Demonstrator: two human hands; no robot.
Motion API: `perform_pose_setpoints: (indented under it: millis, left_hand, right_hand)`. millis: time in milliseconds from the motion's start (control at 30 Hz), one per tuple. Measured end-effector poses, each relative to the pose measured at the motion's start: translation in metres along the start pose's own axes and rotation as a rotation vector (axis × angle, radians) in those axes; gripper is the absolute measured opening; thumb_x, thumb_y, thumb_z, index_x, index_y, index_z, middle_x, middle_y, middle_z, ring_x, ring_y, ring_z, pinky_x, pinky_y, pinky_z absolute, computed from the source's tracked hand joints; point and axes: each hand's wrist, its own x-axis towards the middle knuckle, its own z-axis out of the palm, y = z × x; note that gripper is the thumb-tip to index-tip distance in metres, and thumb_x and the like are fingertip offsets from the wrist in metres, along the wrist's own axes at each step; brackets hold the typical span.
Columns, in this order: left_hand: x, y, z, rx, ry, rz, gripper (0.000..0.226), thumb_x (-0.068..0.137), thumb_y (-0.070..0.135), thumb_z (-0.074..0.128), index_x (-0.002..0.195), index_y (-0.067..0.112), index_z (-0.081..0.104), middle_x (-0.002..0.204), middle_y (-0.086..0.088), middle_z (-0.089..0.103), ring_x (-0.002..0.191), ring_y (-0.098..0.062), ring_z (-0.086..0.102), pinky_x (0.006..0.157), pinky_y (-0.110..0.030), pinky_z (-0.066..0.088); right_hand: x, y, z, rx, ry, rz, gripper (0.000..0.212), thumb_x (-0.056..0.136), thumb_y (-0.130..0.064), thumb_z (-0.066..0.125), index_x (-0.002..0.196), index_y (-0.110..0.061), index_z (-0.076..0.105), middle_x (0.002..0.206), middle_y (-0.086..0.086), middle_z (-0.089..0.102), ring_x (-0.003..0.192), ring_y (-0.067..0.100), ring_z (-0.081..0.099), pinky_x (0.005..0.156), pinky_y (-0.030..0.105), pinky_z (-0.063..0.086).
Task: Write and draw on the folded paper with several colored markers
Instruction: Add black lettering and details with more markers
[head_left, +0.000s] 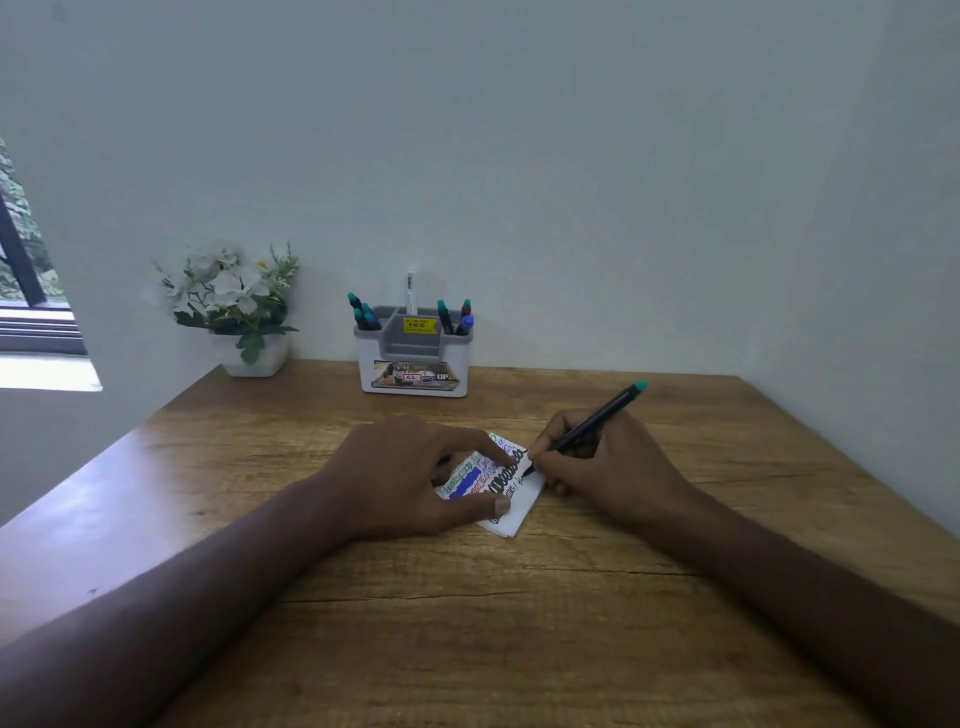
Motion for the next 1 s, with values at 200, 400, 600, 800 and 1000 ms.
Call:
perform_pose_setpoints:
  millis: [200,400,600,800,1000]
  left_hand:
    - [0.0,0.0001,-0.0001,-0.008,-0.006,0.0,0.07,0.078,0.094,0.038,0.141,0.064,0.044,0.097,0.032,0.058,0.076,0.001,0.056,0.056,-0.015,0.033]
    - [0.0002,-0.0018,0.0014,-0.014,-0.003,0.004,0.07,0.078,0.095,0.038,0.141,0.064,0.044,0.105,0.028,0.067,0.081,0.0,0.061,0.058,-0.017,0.037]
    - [0.0,-0.004,0.0033,-0.021,0.003,0.007,0.071,0.077,0.097,0.037,0.141,0.065,0.042,0.098,0.027,0.069,0.078,0.0,0.061,0.057,-0.018,0.041]
    - [0.0005,-0.0063,0.0055,-0.02,0.01,0.024,0.074,0.075,0.1,0.032,0.141,0.066,0.041,0.103,0.025,0.071,0.08,0.0,0.063,0.059,-0.021,0.048]
    - [-0.0001,-0.0038,0.0036,-0.015,0.011,0.021,0.07,0.078,0.095,0.037,0.14,0.065,0.044,0.1,0.026,0.068,0.079,-0.001,0.061,0.057,-0.018,0.039]
  right_hand:
    - [-0.0008,-0.0006,0.0006,-0.012,-0.013,0.013,0.004,0.089,-0.022,0.079,0.085,-0.024,0.078,0.076,-0.012,0.079,0.065,0.002,0.073,0.059,0.013,0.056]
    - [-0.0004,-0.0009,0.0004,-0.015,0.001,0.018,0.006,0.089,-0.023,0.078,0.083,-0.022,0.078,0.077,-0.008,0.079,0.065,0.004,0.073,0.061,0.016,0.059]
    - [-0.0003,-0.0003,0.0,-0.016,0.004,0.021,0.004,0.089,-0.022,0.079,0.085,-0.02,0.079,0.077,-0.006,0.08,0.064,0.005,0.073,0.06,0.016,0.058]
    - [0.0006,0.0,0.0002,-0.017,0.019,0.041,0.005,0.089,-0.022,0.078,0.084,-0.023,0.078,0.075,-0.01,0.079,0.063,0.003,0.073,0.058,0.014,0.057]
    - [0.0002,0.0001,0.0,-0.014,0.014,0.056,0.004,0.089,-0.023,0.078,0.085,-0.022,0.079,0.074,-0.009,0.079,0.064,0.005,0.074,0.058,0.013,0.056]
